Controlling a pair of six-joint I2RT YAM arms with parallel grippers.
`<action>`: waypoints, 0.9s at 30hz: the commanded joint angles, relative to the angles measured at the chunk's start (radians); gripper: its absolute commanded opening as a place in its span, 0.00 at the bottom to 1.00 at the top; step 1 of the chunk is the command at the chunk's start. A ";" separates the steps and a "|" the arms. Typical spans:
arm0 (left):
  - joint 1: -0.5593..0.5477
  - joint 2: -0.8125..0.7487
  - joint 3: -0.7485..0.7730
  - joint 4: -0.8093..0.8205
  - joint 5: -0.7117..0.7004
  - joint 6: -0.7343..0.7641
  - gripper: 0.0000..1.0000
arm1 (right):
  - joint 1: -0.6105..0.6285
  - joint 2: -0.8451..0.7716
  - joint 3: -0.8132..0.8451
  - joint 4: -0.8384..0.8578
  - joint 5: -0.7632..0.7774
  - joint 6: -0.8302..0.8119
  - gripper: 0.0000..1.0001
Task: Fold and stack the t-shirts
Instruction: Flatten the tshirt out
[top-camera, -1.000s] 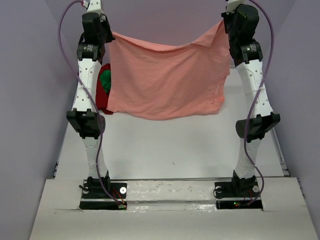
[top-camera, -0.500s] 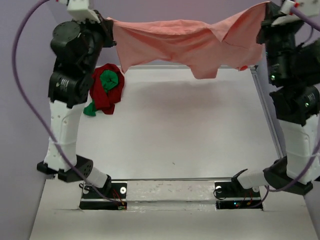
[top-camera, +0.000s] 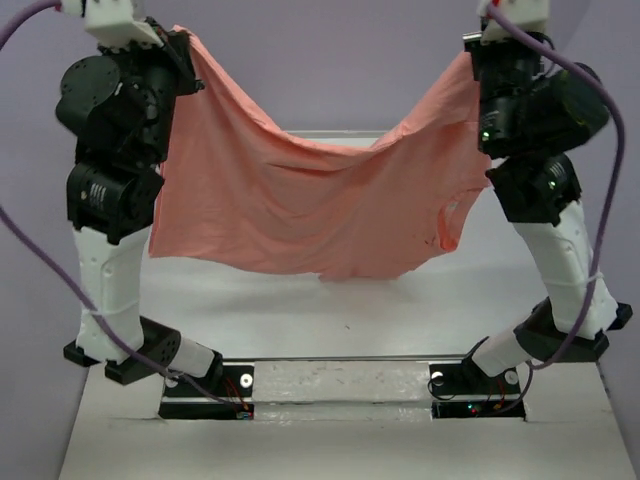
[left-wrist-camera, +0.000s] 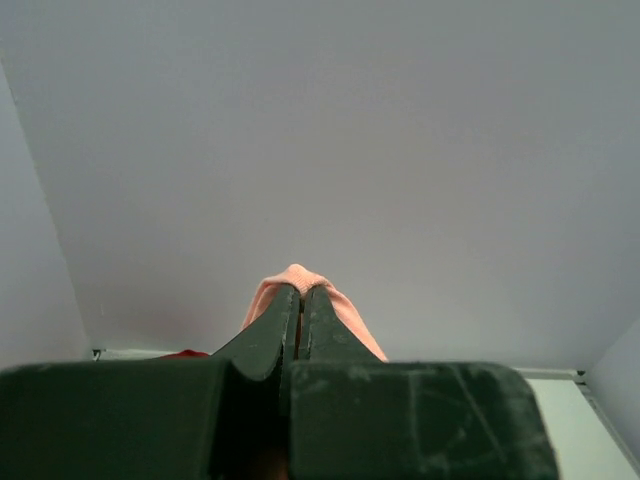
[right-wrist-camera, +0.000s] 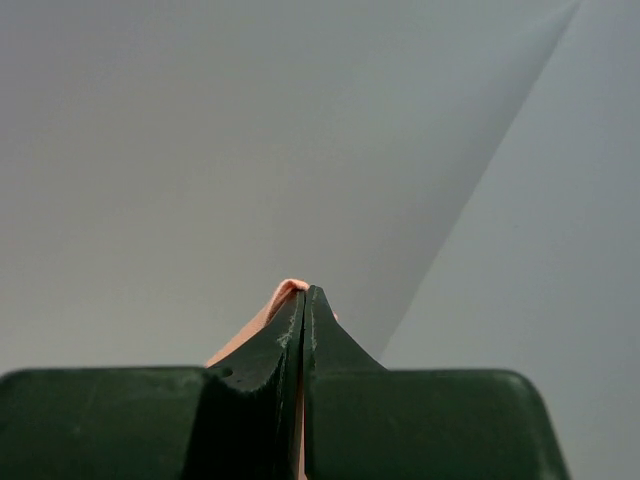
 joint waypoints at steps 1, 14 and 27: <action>0.016 0.171 0.103 0.011 0.031 0.015 0.00 | -0.009 0.109 0.098 0.070 -0.012 -0.060 0.00; 0.260 0.627 0.309 0.155 0.323 -0.097 0.00 | -0.424 0.495 0.385 -0.131 -0.392 0.357 0.00; 0.269 0.422 0.189 0.125 0.317 -0.109 0.00 | -0.451 0.284 0.257 -0.194 -0.406 0.431 0.00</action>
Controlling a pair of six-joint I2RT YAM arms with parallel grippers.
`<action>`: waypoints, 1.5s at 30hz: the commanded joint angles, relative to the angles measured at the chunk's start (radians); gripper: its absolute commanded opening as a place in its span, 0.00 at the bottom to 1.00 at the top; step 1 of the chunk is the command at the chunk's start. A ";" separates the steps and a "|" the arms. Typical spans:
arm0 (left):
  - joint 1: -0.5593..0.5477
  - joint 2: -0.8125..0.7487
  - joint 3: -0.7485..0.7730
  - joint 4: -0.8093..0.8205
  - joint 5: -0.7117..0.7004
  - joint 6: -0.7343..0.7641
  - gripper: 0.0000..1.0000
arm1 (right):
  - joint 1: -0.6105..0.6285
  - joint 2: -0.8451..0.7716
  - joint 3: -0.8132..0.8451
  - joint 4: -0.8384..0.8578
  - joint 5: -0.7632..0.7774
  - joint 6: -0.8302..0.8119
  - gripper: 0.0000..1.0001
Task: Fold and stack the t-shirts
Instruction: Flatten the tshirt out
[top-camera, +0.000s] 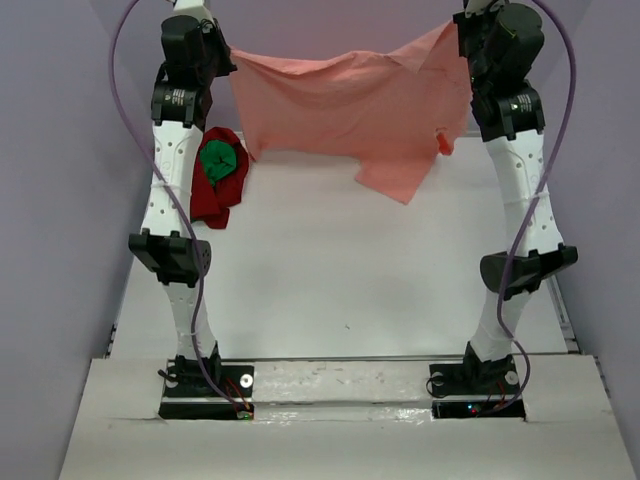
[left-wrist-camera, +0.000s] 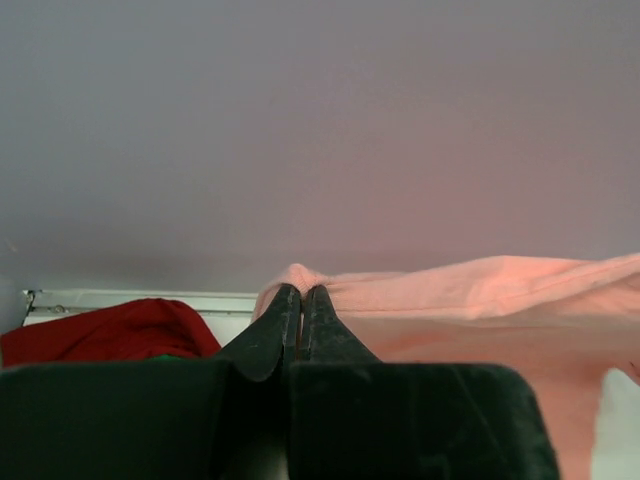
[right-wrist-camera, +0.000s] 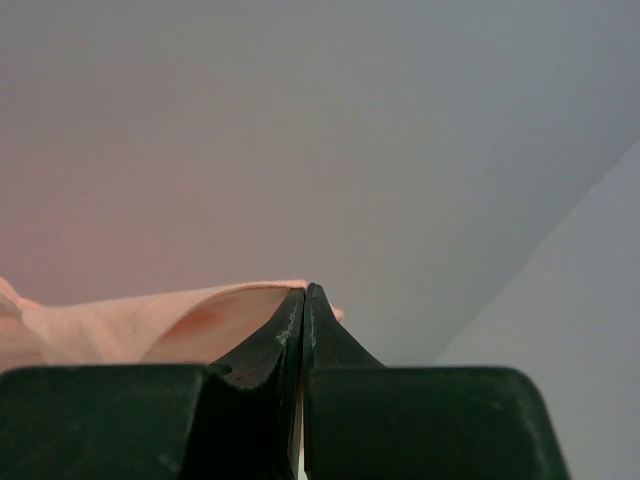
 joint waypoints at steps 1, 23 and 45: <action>-0.021 -0.253 -0.059 0.056 -0.014 0.004 0.00 | 0.018 -0.229 -0.074 0.043 0.003 0.042 0.00; -0.240 -0.585 -0.197 -0.039 -0.246 0.081 0.00 | 0.460 -0.438 -0.210 0.244 0.421 -0.395 0.00; -0.019 -0.036 0.090 0.225 0.044 -0.006 0.00 | 0.037 0.056 0.197 0.179 -0.010 -0.011 0.00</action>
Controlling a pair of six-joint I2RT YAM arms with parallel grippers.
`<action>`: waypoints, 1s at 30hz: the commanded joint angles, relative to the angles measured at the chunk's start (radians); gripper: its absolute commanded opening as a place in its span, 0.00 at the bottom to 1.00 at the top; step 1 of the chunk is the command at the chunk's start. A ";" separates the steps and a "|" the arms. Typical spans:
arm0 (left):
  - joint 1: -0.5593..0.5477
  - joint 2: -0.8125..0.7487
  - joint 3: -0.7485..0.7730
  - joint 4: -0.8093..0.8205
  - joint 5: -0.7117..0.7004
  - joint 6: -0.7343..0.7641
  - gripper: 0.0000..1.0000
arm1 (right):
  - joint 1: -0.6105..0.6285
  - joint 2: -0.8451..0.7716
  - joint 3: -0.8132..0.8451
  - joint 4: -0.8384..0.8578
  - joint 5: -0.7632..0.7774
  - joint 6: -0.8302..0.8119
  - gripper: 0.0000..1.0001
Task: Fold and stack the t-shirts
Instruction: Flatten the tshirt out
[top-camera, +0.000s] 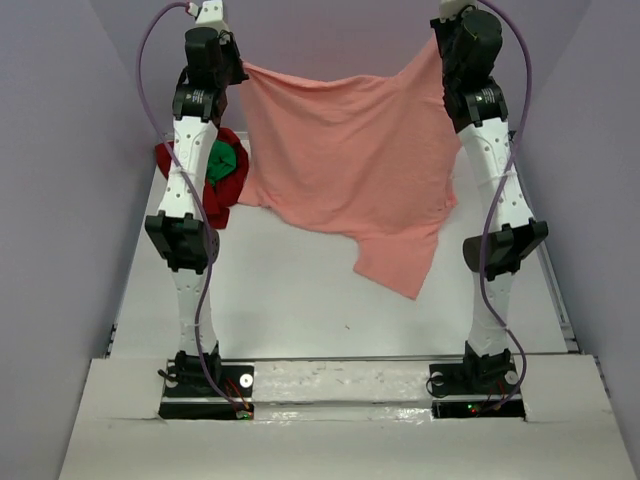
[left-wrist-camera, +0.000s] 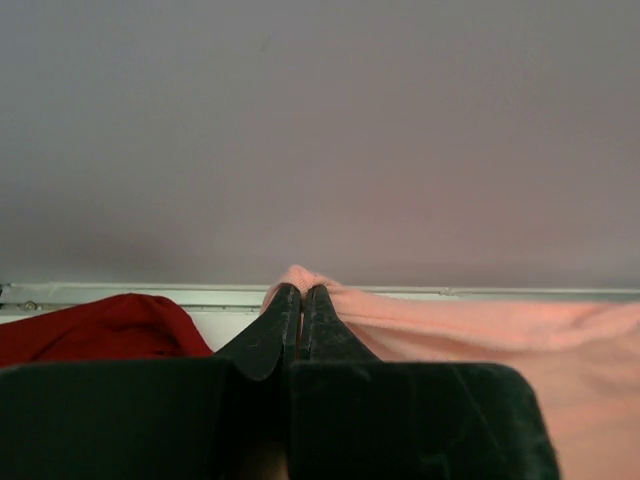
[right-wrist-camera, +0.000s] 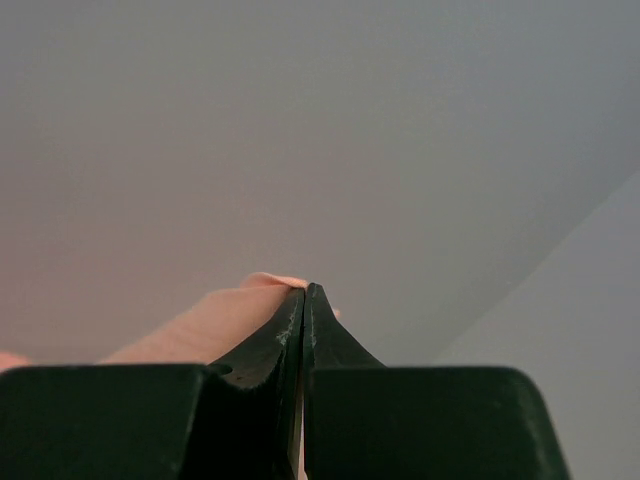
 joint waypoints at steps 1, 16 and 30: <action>-0.002 -0.193 0.039 0.166 0.051 -0.022 0.00 | 0.023 -0.128 0.139 0.056 -0.081 0.069 0.00; -0.016 -0.513 -0.262 0.082 -0.022 0.018 0.00 | 0.032 -0.382 -0.249 -0.053 -0.070 0.127 0.00; -0.102 -0.534 -0.747 0.144 0.033 -0.091 0.00 | 0.185 -0.640 -0.782 -0.175 -0.017 0.342 0.00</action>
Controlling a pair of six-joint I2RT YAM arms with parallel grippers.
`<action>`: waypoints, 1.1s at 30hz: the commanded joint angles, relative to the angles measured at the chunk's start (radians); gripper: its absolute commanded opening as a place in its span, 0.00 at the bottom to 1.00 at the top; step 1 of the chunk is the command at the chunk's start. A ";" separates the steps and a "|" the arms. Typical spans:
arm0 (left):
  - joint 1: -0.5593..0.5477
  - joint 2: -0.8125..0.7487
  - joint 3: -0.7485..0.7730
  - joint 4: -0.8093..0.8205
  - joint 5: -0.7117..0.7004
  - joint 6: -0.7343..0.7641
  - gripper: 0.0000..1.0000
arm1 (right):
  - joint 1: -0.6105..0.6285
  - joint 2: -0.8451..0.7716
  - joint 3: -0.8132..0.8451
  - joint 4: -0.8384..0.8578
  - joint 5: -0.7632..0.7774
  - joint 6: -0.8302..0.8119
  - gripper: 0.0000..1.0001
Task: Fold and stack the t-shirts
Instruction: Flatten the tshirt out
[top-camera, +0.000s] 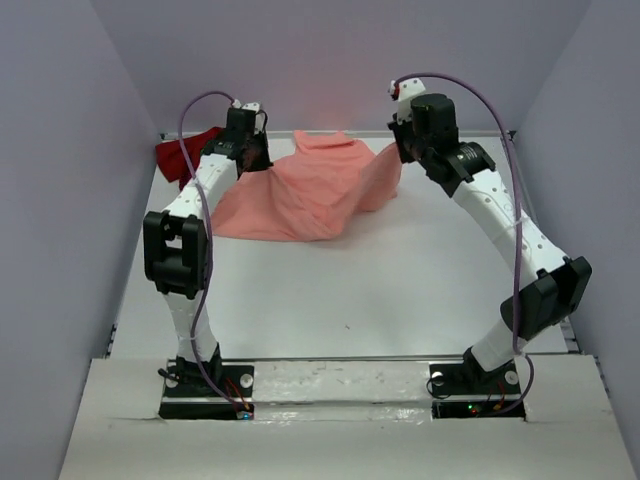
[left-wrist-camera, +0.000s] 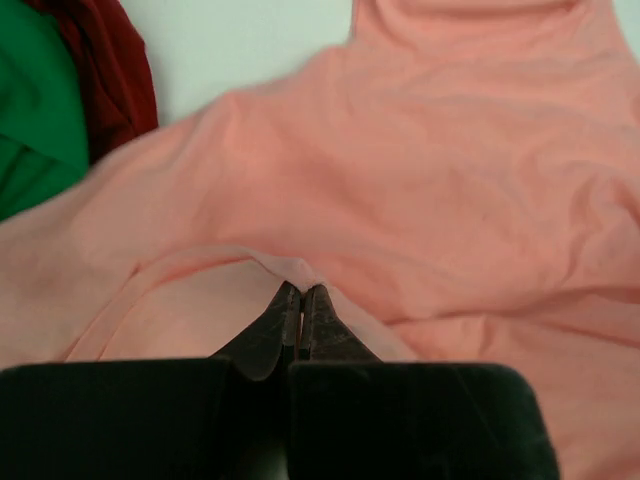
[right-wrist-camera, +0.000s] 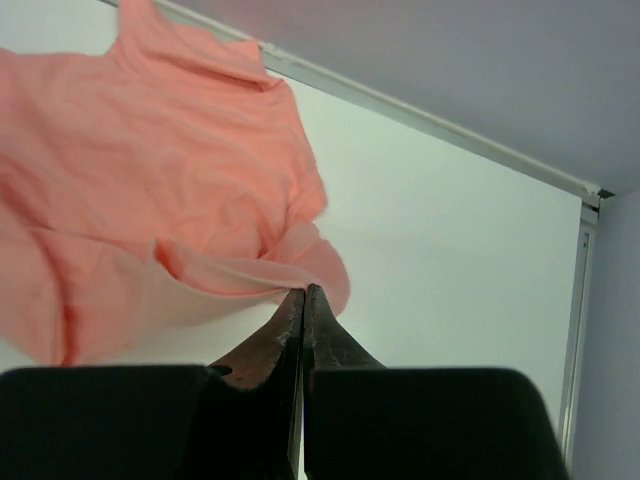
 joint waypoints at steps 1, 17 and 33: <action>-0.034 -0.247 0.176 0.060 -0.002 -0.015 0.00 | 0.027 -0.141 0.110 0.088 0.089 0.000 0.00; -0.070 -0.374 0.326 -0.063 -0.097 0.034 0.00 | 0.018 -0.105 0.366 0.042 0.261 -0.138 0.00; -0.228 -0.716 0.274 -0.140 -0.480 0.194 0.00 | 0.316 -0.428 0.204 0.502 0.612 -0.658 0.00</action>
